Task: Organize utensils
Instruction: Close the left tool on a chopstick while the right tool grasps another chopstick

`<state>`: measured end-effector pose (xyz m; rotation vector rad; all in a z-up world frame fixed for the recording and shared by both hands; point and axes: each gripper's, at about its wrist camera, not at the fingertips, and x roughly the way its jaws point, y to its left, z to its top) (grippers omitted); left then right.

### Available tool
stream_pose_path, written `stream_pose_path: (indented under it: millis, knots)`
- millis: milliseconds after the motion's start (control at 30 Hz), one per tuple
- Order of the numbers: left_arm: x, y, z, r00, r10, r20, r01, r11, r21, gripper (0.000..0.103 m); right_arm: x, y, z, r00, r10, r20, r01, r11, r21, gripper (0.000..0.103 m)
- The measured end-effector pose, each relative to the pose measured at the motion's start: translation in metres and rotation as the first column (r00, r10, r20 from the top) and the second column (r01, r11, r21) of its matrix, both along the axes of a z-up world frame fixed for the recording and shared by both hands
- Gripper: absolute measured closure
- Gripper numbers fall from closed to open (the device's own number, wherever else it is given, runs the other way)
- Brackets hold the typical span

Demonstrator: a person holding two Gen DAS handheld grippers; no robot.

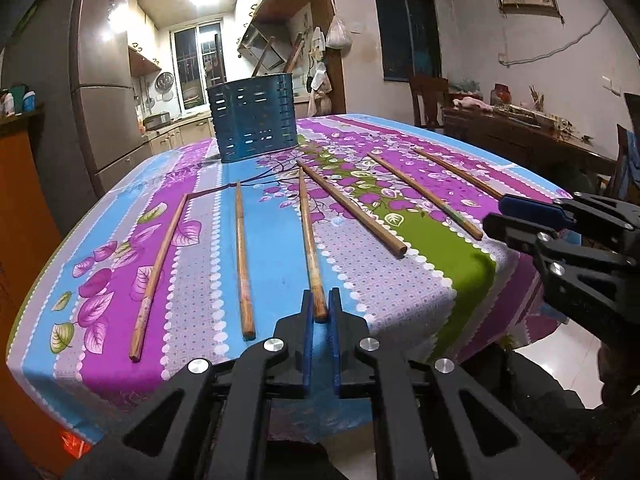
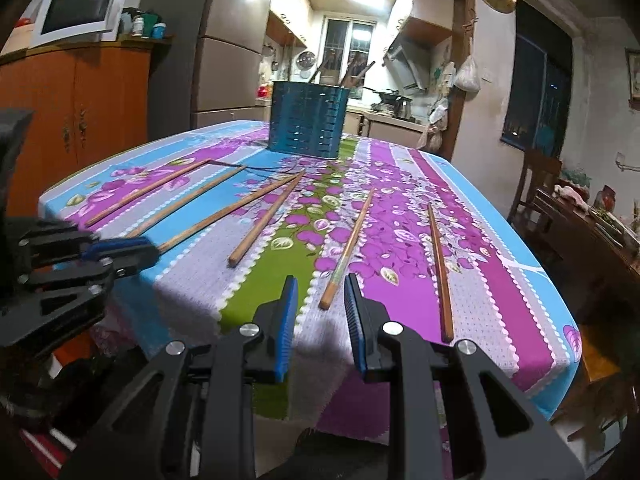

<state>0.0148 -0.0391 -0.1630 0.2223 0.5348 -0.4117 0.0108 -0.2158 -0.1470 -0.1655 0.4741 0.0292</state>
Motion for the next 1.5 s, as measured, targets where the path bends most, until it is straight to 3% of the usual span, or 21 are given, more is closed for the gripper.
stream_pose_path:
  millis: [367,600,700,1000,1267,1500]
  knots:
    - [-0.001,0.001,0.000,1.000,0.012,0.013,-0.012,1.000,0.000,0.095,0.021,-0.003,-0.013,0.998,-0.053,-0.040,0.053,0.999,0.005,0.081]
    - [-0.002,-0.004,-0.001,0.999,0.022,0.033,-0.023,0.999,0.028,0.095,0.018,0.000,-0.019,0.996,-0.086,-0.005,0.086,0.996,0.028,0.081]
    - [-0.001,-0.004,-0.001,0.999,0.030,0.035,-0.031,0.999,0.021,0.095,0.015,0.006,-0.022,0.998,-0.067,0.012,0.067,0.998,0.016,0.096]
    - [-0.004,0.002,0.004,0.996,0.072,0.060,-0.071,0.997,-0.020,0.096,0.013,0.000,-0.021,0.998,-0.060,0.027,0.057,0.995,0.078,0.097]
    - [-0.012,0.014,0.024,0.988,0.105,0.113,-0.100,0.994,-0.052,0.096,0.007,-0.007,-0.002,0.996,-0.060,0.060,0.055,0.995,0.084,0.098]
    - [-0.015,0.025,0.061,0.985,0.090,0.147,-0.076,0.992,-0.100,0.096,0.004,-0.016,0.042,0.991,-0.020,0.136,0.008,0.996,0.086,0.098]
